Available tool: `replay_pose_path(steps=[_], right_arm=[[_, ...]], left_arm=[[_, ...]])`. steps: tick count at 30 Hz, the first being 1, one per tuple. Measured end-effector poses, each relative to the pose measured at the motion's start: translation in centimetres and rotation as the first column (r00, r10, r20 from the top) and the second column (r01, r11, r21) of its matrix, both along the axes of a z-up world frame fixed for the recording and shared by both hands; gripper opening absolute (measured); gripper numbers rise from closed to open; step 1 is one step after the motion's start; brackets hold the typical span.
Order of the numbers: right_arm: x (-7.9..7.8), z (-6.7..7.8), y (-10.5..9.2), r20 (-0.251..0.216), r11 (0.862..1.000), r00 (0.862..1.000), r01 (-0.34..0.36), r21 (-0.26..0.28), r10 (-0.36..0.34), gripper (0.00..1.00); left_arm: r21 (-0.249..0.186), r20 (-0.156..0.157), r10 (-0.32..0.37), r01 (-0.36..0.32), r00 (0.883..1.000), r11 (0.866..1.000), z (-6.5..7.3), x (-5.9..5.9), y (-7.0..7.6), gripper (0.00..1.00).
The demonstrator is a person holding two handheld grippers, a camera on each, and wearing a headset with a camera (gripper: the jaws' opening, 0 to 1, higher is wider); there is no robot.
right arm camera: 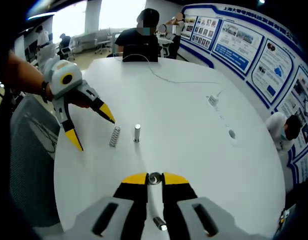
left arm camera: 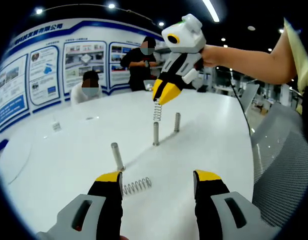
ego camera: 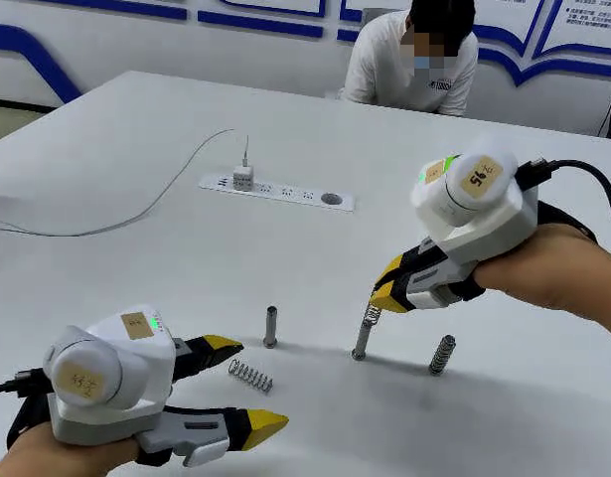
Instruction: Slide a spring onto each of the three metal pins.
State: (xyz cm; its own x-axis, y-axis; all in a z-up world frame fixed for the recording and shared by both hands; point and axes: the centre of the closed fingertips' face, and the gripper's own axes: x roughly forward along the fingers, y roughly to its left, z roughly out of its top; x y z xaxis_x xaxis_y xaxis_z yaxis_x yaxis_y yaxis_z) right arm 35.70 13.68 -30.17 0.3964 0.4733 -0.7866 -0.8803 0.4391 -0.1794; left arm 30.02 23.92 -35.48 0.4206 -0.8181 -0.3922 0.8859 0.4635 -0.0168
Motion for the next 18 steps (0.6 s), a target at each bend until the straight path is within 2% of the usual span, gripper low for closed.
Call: replay_pose_path(steps=[4, 18], right_arm=[[0.0, -0.1, 0.2, -0.006, 1.0, 1.0, -0.001, 0.002, 0.001, 0.12], [0.8, -1.9, 0.1, -0.043, 1.0, 0.999, -0.001, -0.011, 0.001, 0.12]], left_arm=[[0.0, -0.002, 0.001, -0.001, 1.0, 1.0, 0.0, 0.0, 0.0, 0.59], [-0.003, -0.009, 0.006, -0.006, 1.0, 1.0, -0.2, 0.1, 0.2, 0.59]])
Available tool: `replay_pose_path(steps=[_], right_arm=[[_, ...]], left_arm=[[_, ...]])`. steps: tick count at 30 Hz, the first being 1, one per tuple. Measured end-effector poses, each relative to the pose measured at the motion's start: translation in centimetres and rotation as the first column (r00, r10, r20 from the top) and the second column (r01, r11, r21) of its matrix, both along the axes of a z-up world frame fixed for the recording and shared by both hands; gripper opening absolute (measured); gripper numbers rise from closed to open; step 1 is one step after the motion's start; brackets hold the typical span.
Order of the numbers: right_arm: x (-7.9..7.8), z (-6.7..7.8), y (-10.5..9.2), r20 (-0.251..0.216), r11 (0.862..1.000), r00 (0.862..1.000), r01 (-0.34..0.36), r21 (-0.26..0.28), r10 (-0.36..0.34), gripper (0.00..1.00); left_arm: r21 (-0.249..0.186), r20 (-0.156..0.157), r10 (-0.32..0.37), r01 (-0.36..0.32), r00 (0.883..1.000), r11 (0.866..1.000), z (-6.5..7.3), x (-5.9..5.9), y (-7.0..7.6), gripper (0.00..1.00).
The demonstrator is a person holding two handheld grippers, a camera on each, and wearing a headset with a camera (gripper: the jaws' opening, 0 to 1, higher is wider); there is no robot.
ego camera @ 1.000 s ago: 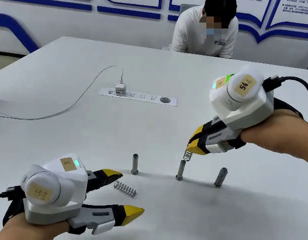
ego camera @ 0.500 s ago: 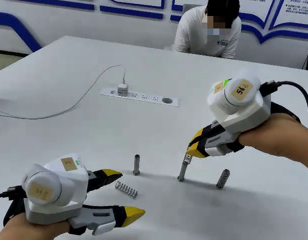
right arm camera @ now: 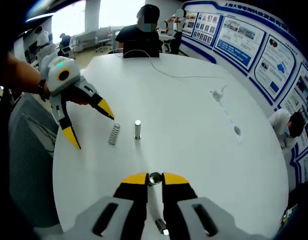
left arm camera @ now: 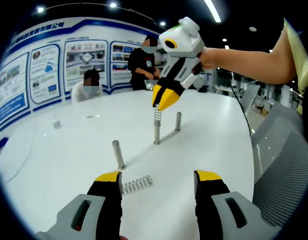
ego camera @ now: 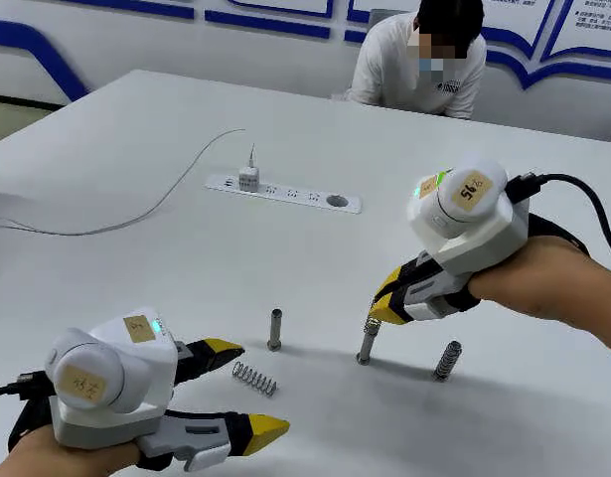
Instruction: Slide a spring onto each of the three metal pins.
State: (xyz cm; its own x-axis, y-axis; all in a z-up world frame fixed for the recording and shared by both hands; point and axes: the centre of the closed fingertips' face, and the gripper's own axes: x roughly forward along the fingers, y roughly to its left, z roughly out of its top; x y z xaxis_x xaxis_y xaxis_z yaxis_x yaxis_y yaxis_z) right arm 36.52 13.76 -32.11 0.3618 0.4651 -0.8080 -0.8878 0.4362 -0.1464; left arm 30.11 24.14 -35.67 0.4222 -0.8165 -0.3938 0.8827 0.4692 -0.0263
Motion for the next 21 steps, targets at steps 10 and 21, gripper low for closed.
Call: replay_pose_path(steps=[10, 21], right_arm=[[0.1, -1.6, 0.1, -0.017, 1.0, 1.0, 0.012, -0.01, -0.013, 0.12], [0.1, -3.1, 0.1, -0.035, 0.999, 0.999, 0.028, -0.02, -0.029, 0.12]], left_arm=[[0.001, -0.002, 0.0, 0.0, 1.0, 1.0, -0.1, 0.0, 0.0, 0.59], [0.001, -0.005, 0.004, -0.004, 1.0, 1.0, -0.3, 0.0, 0.1, 0.58]])
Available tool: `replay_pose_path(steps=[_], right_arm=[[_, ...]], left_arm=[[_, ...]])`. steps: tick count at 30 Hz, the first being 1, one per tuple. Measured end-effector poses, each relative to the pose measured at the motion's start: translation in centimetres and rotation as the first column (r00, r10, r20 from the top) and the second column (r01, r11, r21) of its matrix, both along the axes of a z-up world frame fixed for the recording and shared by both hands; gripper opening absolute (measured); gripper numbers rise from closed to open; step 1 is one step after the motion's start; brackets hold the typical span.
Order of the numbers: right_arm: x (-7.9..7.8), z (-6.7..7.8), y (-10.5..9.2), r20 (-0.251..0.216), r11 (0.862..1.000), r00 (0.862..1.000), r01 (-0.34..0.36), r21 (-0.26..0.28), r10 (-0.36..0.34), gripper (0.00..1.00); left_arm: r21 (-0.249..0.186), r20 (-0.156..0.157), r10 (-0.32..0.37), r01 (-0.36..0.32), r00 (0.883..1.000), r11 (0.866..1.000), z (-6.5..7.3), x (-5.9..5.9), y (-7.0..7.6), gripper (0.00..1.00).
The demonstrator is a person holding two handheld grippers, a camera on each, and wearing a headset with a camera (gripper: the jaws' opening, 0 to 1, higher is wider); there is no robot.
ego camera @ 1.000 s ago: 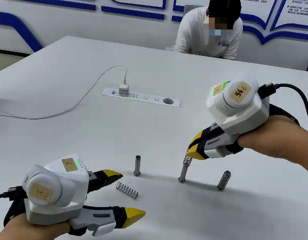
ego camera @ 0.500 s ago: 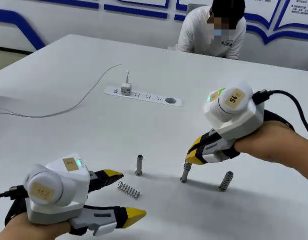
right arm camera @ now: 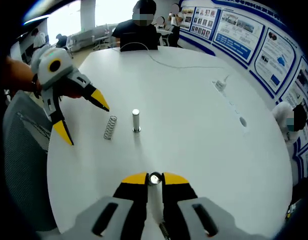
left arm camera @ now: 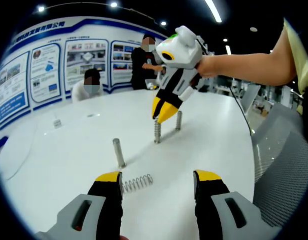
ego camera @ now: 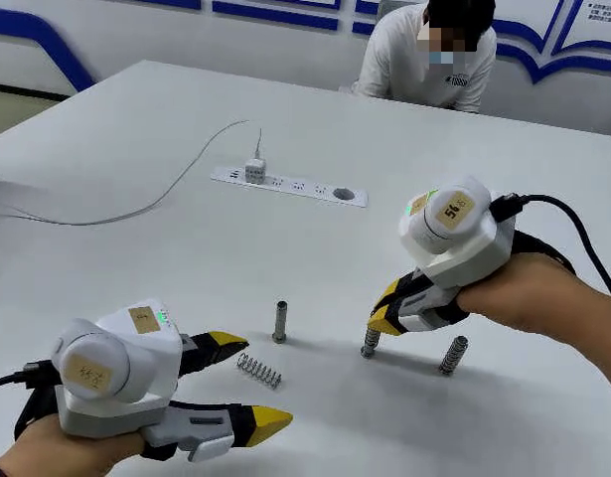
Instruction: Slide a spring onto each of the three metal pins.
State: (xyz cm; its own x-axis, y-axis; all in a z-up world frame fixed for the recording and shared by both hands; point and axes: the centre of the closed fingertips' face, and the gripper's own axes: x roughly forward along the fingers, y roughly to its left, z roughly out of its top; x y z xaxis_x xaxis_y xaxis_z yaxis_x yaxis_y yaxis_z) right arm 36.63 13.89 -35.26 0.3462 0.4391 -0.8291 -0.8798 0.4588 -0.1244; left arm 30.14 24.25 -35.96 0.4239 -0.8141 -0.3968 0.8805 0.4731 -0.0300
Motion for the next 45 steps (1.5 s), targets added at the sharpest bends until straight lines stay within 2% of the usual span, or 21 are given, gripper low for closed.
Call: replay_pose_path(steps=[15, 22, 32, 40, 45], right_arm=[[-0.1, -1.2, -0.1, -0.006, 1.0, 1.0, 0.019, -0.003, -0.019, 0.12], [-0.1, -1.1, -0.1, -0.005, 1.0, 1.0, 0.023, 0.004, -0.023, 0.13], [-0.1, 0.0, 0.0, 0.024, 1.0, 0.999, 0.026, 0.011, -0.026, 0.17], [-0.9, 2.1, 2.7, 0.068, 0.998, 0.997, -0.023, 0.05, 0.02, 0.17], [-1.7, 1.6, 4.4, 0.054, 0.997, 0.997, -0.052, 0.06, 0.048, 0.17]], left_arm=[[0.002, -0.001, 0.003, -0.003, 1.0, 1.0, -0.1, 0.0, 0.1, 0.58], [0.002, 0.0, 0.005, -0.005, 1.0, 1.0, 0.0, 0.1, 0.2, 0.58], [0.005, 0.001, 0.002, -0.002, 1.0, 1.0, 0.0, 0.1, 0.1, 0.58], [0.009, 0.003, 0.002, -0.002, 1.0, 1.0, 0.0, 0.2, 0.2, 0.58], [0.007, 0.006, 0.003, -0.003, 1.0, 1.0, 0.1, 0.2, 0.3, 0.58]])
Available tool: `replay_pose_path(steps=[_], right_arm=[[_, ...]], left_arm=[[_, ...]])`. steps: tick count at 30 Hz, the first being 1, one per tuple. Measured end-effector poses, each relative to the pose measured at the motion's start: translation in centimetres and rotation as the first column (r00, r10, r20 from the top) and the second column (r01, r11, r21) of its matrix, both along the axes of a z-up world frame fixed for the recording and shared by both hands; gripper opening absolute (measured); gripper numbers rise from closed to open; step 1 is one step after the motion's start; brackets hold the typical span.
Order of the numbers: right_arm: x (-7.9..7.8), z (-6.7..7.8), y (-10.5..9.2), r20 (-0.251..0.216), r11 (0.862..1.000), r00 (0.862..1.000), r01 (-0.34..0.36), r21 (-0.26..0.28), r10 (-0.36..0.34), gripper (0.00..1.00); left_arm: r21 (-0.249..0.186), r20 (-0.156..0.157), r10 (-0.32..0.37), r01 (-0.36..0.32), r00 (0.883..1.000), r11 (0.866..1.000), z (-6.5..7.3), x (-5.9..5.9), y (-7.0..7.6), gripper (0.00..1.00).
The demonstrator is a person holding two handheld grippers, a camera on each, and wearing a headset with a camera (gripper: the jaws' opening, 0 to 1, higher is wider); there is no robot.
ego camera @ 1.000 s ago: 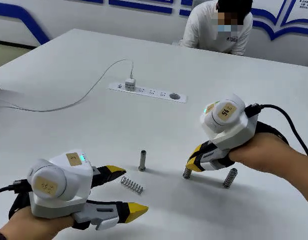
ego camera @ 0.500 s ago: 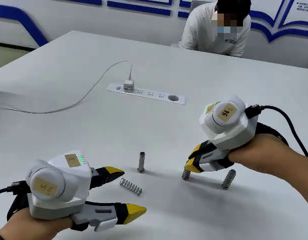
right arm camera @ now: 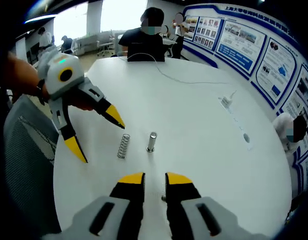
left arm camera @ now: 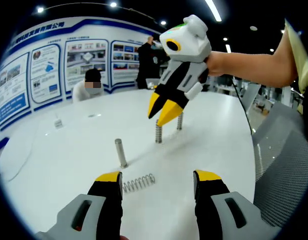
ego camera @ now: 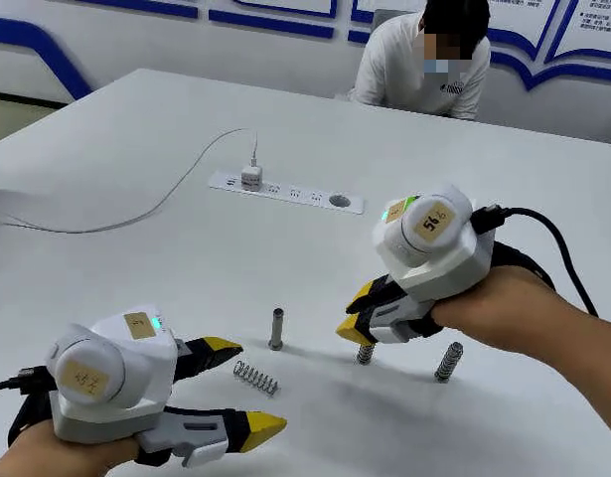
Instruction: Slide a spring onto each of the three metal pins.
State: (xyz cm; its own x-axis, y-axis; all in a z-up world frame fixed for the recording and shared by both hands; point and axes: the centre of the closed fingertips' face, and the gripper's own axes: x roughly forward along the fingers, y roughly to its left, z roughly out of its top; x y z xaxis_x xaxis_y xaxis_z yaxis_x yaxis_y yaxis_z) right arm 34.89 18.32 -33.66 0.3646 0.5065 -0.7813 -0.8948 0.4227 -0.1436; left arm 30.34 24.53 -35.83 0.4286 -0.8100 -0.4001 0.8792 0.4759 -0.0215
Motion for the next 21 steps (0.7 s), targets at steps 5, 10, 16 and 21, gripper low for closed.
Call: replay_pose_path(steps=[5, 10, 16, 21], right_arm=[[-1.0, -1.1, 1.6, -0.027, 1.0, 0.999, -0.021, 0.015, 0.021, 0.17], [-1.7, -2.0, 3.1, -0.045, 0.999, 0.998, -0.029, 0.035, 0.031, 0.17], [-2.1, -3.2, 4.6, -0.073, 0.998, 0.997, -0.026, 0.061, 0.031, 0.17], [-2.3, -4.1, 5.6, -0.09, 0.997, 0.996, -0.019, 0.071, 0.025, 0.17]], left_arm=[[0.003, 0.001, 0.004, -0.004, 1.0, 1.0, -0.1, 0.0, 0.3, 0.58], [0.006, 0.001, 0.005, -0.005, 1.0, 1.0, -0.1, -0.2, 0.4, 0.58], [0.007, 0.002, 0.008, -0.008, 1.0, 1.0, -0.1, 0.0, 0.5, 0.58], [0.01, 0.001, 0.007, -0.007, 1.0, 1.0, -0.2, -0.1, 0.5, 0.58]])
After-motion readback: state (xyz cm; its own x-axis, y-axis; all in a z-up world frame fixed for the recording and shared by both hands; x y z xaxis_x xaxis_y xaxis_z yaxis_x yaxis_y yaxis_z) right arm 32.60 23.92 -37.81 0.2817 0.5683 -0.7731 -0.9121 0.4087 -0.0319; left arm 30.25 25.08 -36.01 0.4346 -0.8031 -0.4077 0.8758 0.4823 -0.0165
